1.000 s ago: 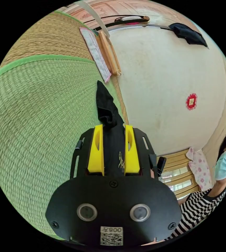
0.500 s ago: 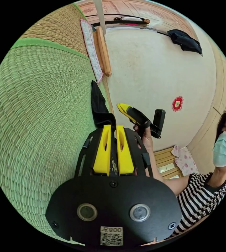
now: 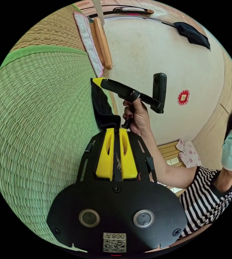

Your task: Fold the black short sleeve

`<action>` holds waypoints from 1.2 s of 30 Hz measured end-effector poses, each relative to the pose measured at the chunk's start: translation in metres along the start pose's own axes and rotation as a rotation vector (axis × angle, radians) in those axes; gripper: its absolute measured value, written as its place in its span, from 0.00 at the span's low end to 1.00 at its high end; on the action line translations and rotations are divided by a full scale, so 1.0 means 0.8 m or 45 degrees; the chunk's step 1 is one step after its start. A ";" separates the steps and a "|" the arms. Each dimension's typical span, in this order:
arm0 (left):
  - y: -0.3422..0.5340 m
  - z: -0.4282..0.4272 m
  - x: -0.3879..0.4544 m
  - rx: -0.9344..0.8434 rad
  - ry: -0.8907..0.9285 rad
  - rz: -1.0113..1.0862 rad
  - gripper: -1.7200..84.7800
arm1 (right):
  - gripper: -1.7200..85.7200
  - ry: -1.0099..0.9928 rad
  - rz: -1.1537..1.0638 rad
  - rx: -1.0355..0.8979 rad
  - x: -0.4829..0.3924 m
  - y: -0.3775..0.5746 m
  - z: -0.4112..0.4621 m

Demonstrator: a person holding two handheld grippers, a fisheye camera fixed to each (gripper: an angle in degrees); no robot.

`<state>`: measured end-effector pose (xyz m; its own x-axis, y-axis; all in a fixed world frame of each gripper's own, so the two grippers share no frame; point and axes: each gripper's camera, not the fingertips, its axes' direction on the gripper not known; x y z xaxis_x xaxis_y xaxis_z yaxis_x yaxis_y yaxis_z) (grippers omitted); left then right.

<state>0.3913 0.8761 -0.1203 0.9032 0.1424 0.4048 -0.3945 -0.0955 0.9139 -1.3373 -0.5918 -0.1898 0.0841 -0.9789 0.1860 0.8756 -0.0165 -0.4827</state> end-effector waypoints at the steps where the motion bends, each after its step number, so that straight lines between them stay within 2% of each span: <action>1: 0.000 0.001 -0.006 -0.005 -0.005 0.000 0.06 | 0.11 -0.001 -0.003 -0.006 0.000 -0.004 -0.001; 11: -0.007 0.027 -0.029 -0.025 -0.042 0.015 0.06 | 0.04 0.065 -0.045 -0.038 0.020 -0.049 -0.021; 22: -0.026 0.080 -0.010 0.011 -0.026 0.124 0.06 | 0.02 -0.155 0.068 0.128 0.126 -0.009 -0.065; 30: -0.046 0.148 0.057 -0.090 -0.122 0.386 0.05 | 0.02 -0.359 0.199 0.392 0.242 0.132 -0.113; 36: -0.061 0.226 0.109 -0.315 -0.237 0.564 0.05 | 0.02 -0.546 0.385 0.493 0.336 0.262 -0.078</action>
<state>0.5196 0.7153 -0.1349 0.6471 -0.0382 0.7614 -0.7521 0.1313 0.6458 -1.1606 -0.8707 -0.2942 0.4660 -0.7595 0.4539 0.8848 0.4000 -0.2391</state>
